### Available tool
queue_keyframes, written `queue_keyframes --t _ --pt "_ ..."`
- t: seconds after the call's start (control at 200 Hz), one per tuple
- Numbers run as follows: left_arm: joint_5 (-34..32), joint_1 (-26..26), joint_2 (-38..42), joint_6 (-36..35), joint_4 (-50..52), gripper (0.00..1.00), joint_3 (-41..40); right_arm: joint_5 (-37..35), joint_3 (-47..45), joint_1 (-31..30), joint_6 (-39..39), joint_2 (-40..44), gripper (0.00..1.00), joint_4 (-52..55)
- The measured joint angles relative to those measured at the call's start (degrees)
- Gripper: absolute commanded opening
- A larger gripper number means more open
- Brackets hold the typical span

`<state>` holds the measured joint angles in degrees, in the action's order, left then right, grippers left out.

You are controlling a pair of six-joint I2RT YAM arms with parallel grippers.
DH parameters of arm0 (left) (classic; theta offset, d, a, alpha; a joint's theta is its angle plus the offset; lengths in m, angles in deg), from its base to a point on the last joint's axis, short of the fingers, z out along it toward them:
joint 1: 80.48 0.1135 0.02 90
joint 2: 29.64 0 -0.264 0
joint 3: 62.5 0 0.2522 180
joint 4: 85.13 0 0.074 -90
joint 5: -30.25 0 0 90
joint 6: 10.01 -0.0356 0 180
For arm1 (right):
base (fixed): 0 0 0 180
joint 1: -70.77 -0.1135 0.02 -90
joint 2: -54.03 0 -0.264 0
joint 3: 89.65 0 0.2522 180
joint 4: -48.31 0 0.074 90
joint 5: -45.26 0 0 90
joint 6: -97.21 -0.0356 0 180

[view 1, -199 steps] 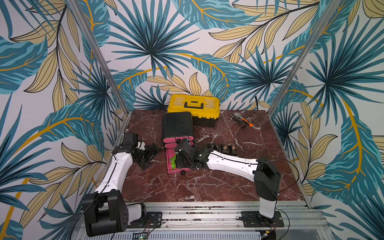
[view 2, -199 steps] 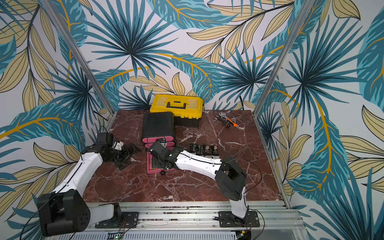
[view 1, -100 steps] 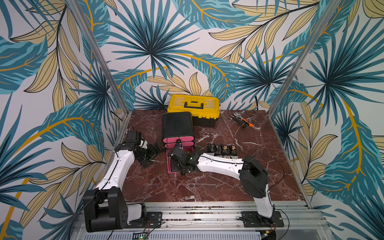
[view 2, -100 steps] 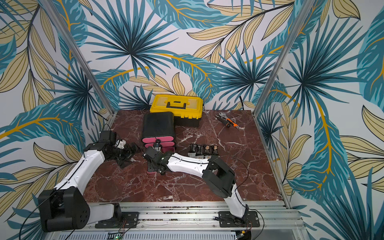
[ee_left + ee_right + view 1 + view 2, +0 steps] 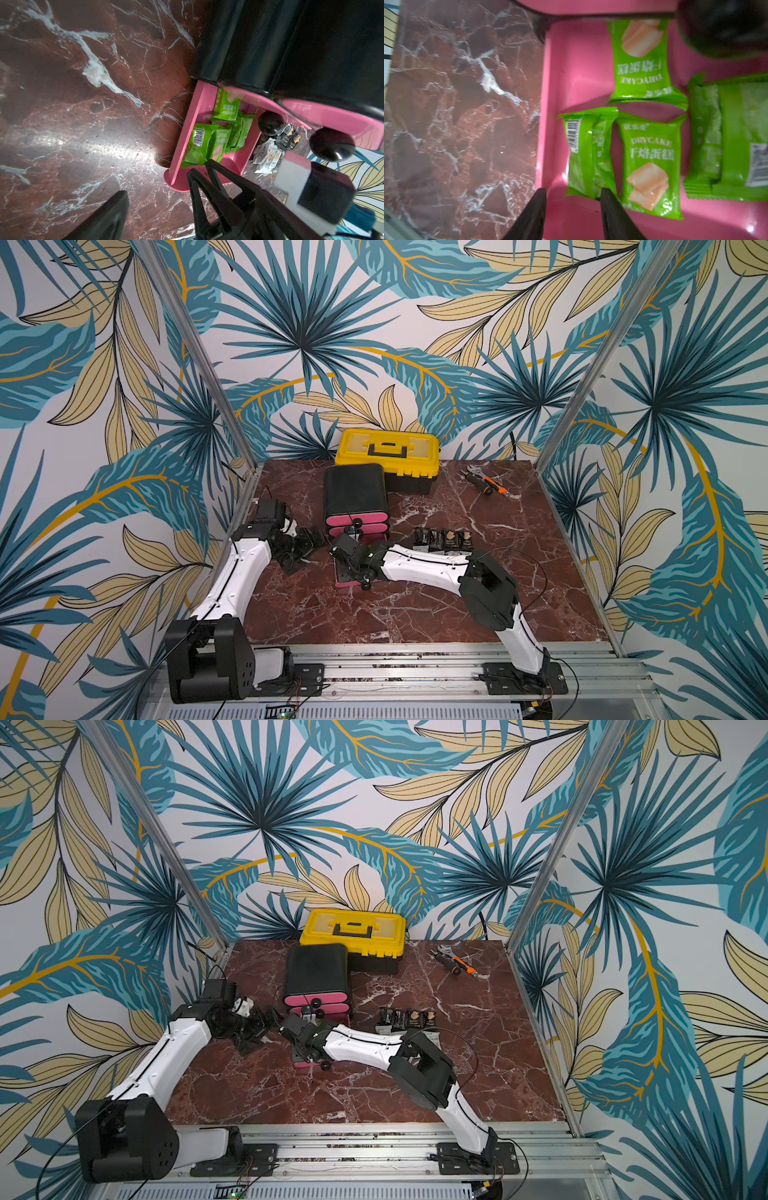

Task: Take the cookies out of the drawer
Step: Pick up the cookie from the drawer, then place the cookie at the center of the board.

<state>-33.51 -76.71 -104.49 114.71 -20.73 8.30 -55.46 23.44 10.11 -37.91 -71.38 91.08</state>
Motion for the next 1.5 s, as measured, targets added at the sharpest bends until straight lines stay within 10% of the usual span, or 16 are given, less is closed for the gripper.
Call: queue_keyframes --t 0.481,1.092,1.502 --pt "-2.0 0.0 -0.8 -2.1 2.0 1.00 3.3 0.8 1.8 0.7 1.9 -3.3 0.46 0.3" --pt "-2.0 -0.8 2.1 -1.3 4.7 1.00 7.1 2.5 1.8 0.8 3.5 -0.7 0.07 2.5" --pt "-1.5 -1.2 6.3 0.1 4.6 1.00 7.2 -0.5 -4.0 0.3 1.4 12.1 0.00 4.4"
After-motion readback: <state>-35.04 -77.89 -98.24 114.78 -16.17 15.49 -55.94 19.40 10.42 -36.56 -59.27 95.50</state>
